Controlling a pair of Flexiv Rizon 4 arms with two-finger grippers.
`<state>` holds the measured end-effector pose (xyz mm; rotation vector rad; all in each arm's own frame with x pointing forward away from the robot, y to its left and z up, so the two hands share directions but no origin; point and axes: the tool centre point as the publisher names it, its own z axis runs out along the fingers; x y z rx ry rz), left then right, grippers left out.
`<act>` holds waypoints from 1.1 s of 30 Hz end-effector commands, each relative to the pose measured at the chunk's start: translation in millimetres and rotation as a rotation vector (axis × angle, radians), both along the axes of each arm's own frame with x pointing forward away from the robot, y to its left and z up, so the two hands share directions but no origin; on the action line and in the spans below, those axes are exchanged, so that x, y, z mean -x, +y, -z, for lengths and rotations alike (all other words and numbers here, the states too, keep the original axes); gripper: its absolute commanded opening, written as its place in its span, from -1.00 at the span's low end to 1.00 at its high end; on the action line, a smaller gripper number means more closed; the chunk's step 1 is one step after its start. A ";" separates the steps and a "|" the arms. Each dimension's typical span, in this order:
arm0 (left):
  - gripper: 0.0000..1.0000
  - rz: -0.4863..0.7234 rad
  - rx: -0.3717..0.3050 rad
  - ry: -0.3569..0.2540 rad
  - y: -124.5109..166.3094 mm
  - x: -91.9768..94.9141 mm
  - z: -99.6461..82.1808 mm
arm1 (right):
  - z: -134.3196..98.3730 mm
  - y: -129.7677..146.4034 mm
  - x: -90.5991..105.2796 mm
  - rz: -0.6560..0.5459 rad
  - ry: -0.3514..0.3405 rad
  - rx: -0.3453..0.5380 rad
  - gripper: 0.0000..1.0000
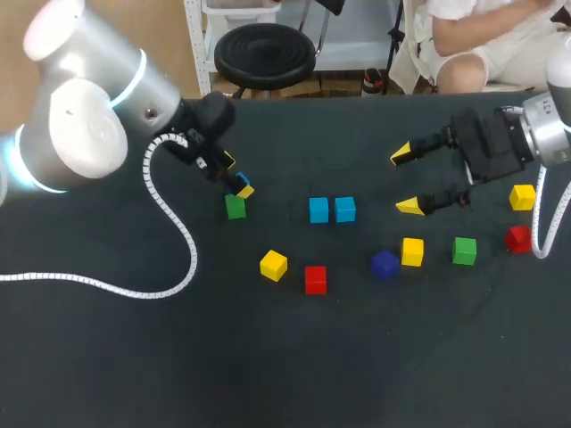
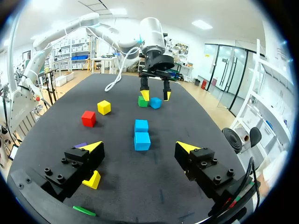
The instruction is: Place the blue cubes, place green cubes on the blue cubes, place the yellow cubes on the green cubes, then place the red cubes on the yellow cubes, and place purple cube on the red cubes.
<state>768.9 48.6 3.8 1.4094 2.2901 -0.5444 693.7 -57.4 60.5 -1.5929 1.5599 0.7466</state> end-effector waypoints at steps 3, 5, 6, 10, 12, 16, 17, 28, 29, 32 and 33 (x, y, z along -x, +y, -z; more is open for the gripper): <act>1.00 -0.028 -0.010 -0.004 5.6 9.5 -1.2 | -0.1 -0.1 0.6 0.001 -0.002 -0.001 1.00; 1.00 -0.038 -0.013 -0.005 6.3 11.2 -0.4 | -0.1 -0.1 0.6 0.001 -0.002 -0.001 1.00; 1.00 -0.043 -0.013 -0.006 6.4 11.7 0.0 | -0.1 -0.1 0.6 0.001 -0.002 -0.001 1.00; 1.00 -0.056 -0.015 -0.010 4.5 12.8 2.6 | -0.1 -0.1 0.6 0.001 -0.002 -0.001 1.00; 1.00 -0.066 -0.018 -0.014 3.2 13.6 3.0 | -0.1 -0.1 0.6 0.001 -0.002 -0.001 1.00; 1.00 -0.078 -0.024 -0.022 0.3 16.6 2.6 | -0.1 -0.1 0.6 0.001 -0.002 -0.001 1.00; 1.00 -0.077 -0.023 -0.023 -0.3 17.1 2.7 | -0.1 -0.1 0.6 0.001 -0.002 -0.001 1.00; 0.36 -0.073 -0.017 -0.035 0.0 18.0 1.9 | -0.1 -0.1 0.6 0.001 -0.002 -0.001 1.00; 0.22 -0.072 -0.014 -0.035 0.1 17.9 1.9 | -0.1 -0.1 0.6 0.001 -0.002 -0.001 1.00; -0.03 -0.064 -0.006 -0.031 0.2 17.8 2.0 | -0.1 -0.1 0.6 0.001 -0.002 -0.001 1.00; -0.04 -0.061 -0.005 -0.030 0.0 18.1 2.5 | -0.1 -0.1 0.6 0.001 -0.002 -0.001 1.00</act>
